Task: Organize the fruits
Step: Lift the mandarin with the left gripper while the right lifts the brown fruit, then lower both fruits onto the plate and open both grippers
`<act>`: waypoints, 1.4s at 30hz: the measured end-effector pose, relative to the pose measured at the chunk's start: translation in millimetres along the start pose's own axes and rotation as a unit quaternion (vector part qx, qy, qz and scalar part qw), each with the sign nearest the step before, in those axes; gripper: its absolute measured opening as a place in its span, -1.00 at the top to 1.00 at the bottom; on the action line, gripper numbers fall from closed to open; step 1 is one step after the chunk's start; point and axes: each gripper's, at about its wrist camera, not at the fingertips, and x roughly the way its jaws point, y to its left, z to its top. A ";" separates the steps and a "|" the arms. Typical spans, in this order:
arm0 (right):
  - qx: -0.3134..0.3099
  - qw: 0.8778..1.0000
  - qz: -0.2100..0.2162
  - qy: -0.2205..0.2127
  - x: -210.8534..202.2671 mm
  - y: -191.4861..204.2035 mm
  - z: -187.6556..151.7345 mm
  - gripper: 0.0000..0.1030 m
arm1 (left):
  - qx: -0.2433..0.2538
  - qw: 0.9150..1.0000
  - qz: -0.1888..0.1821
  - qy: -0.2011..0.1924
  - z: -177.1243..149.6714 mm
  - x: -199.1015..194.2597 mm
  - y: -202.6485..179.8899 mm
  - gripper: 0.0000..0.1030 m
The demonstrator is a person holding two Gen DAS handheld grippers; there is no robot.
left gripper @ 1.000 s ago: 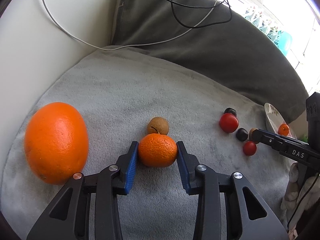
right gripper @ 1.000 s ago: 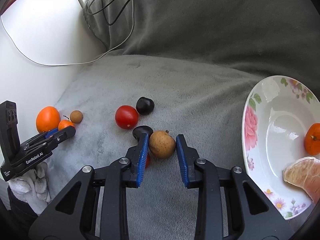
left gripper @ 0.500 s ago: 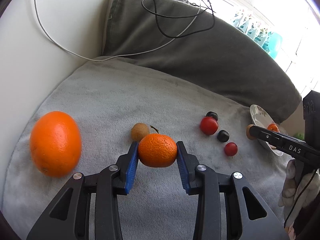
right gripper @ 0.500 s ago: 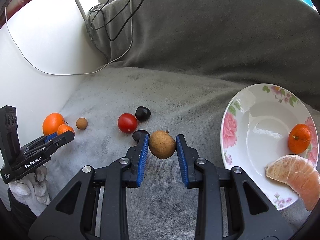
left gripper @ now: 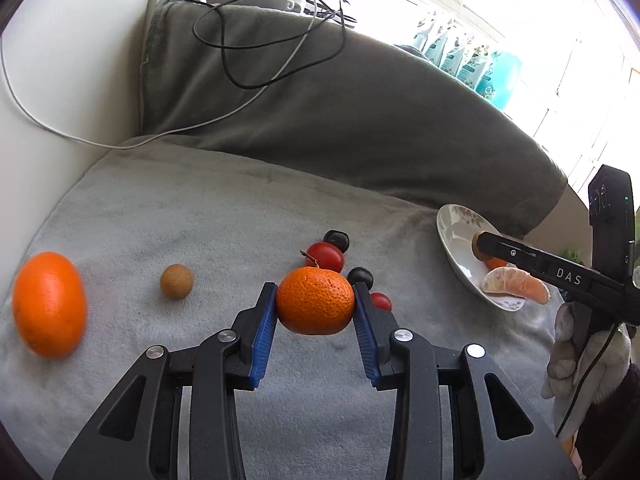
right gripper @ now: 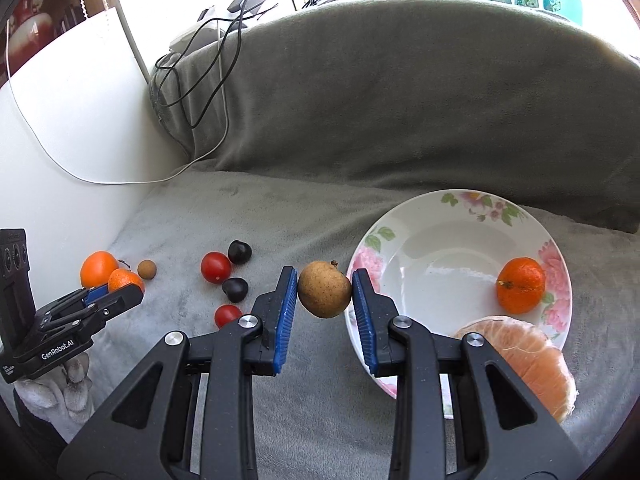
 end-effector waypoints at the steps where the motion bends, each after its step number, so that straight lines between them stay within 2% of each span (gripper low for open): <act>1: 0.003 1.000 -0.003 -0.002 -1.0 -4.8 0.8 0.42 | 0.003 1.000 -0.004 0.001 0.5 1.1 -5.2 0.31; 12: 0.031 0.999 -0.028 -0.015 -7.7 -49.5 8.4 0.42 | 0.039 0.998 -0.046 0.012 4.6 22.0 -58.1 0.31; 25: 0.044 0.998 -0.042 -0.008 4.1 -78.6 20.9 0.42 | 0.082 0.991 -0.097 0.037 5.0 53.2 -116.9 0.31; 34: 0.054 0.998 -0.043 0.001 12.9 -87.3 23.1 0.42 | 0.079 0.987 -0.126 0.054 8.4 71.3 -138.1 0.31; 42: 0.061 0.997 -0.040 0.001 14.5 -91.3 23.8 0.42 | 0.087 0.986 -0.131 0.058 8.4 77.8 -148.0 0.31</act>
